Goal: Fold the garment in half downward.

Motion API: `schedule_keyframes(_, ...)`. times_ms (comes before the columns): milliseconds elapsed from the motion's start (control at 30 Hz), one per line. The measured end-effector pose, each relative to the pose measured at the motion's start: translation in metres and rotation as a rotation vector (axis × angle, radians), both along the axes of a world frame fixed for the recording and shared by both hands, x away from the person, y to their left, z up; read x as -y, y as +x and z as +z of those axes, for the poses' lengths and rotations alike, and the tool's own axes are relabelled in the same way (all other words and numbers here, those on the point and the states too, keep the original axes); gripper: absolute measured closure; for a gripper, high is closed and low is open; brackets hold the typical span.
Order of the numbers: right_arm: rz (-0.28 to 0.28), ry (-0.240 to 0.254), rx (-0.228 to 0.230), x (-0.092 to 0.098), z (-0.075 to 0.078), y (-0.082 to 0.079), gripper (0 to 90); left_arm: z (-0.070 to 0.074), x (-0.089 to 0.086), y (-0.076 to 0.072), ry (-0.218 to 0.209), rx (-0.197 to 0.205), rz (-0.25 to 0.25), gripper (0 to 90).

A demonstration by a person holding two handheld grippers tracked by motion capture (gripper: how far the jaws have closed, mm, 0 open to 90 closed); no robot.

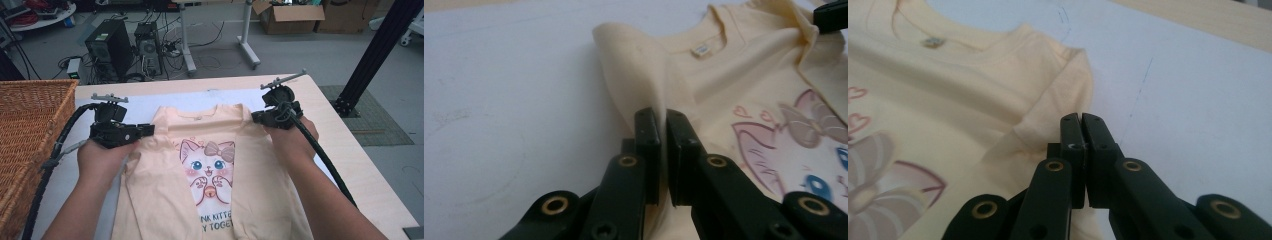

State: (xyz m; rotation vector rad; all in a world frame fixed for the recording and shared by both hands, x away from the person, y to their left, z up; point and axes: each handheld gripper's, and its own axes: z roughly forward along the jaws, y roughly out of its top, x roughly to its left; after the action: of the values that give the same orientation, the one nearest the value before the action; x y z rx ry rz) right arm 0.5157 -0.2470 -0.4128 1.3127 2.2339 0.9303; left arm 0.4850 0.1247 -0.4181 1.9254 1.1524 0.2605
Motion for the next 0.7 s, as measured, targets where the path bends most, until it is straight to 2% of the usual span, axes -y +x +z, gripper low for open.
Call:
schedule_keyframes(67,0.002,-0.002,0.01,0.001,0.008,-0.012,89.0,0.008,0.001,-0.015,0.003,0.011,-0.01,85.7)
schedule_keyframes(167,0.006,0.009,0.034,0.004,0.02,-0.041,89.0,0.018,0.001,-0.045,-0.003,0.03,-0.023,85.6)
schedule_keyframes(233,0.009,0.017,0.054,0.008,0.027,-0.068,89.0,0.022,0.001,-0.065,-0.013,0.038,-0.032,85.6)
schedule_keyframes(267,0.007,0.021,0.058,0.009,0.029,-0.079,89.0,0.026,0.002,-0.08,-0.014,0.045,-0.04,85.5)
schedule_keyframes(300,0.009,0.022,0.07,0.011,0.031,-0.097,89.0,0.027,0.003,-0.09,-0.012,0.049,-0.044,85.5)
schedule_keyframes(333,0.01,0.024,0.075,0.013,0.032,-0.108,89.0,0.028,0.004,-0.104,-0.011,0.055,-0.049,85.5)
schedule_keyframes(367,0.011,0.028,0.078,0.015,0.032,-0.123,89.0,0.029,0.005,-0.121,-0.011,0.056,-0.055,85.4)
schedule_keyframes(400,0.013,0.03,0.08,0.017,0.031,-0.142,89.0,0.029,0.006,-0.132,-0.008,0.058,-0.059,85.3)
schedule_keyframes(433,0.014,0.031,0.08,0.019,0.031,-0.153,89.0,0.028,0.007,-0.15,-0.013,0.061,-0.065,85.2)
schedule_keyframes(467,0.017,0.032,0.082,0.021,0.029,-0.171,88.9,0.026,0.008,-0.16,-0.017,0.06,-0.067,85.1)
schedule_keyframes(500,0.017,0.032,0.08,0.023,0.028,-0.181,88.9,0.022,0.008,-0.172,-0.019,0.052,-0.071,85.1)
schedule_keyframes(567,0.023,0.027,0.071,0.026,0.02,-0.206,88.7,0.01,0.009,-0.194,0.003,0.032,-0.067,85.0)
schedule_keyframes(633,0.032,0.03,0.052,0.028,0.008,-0.225,87.7,-0.003,0.01,-0.208,0.019,0.008,-0.047,83.4)
schedule_keyframes(667,0.034,0.024,0.046,0.028,0.002,-0.232,82.6,-0.007,0.01,-0.211,0.025,-0.002,-0.034,76.0)
schedule_keyframes(700,0.03,0.017,0.046,0.029,-0.001,-0.236,75.2,-0.01,0.011,-0.214,0.038,-0.017,-0.024,64.1)
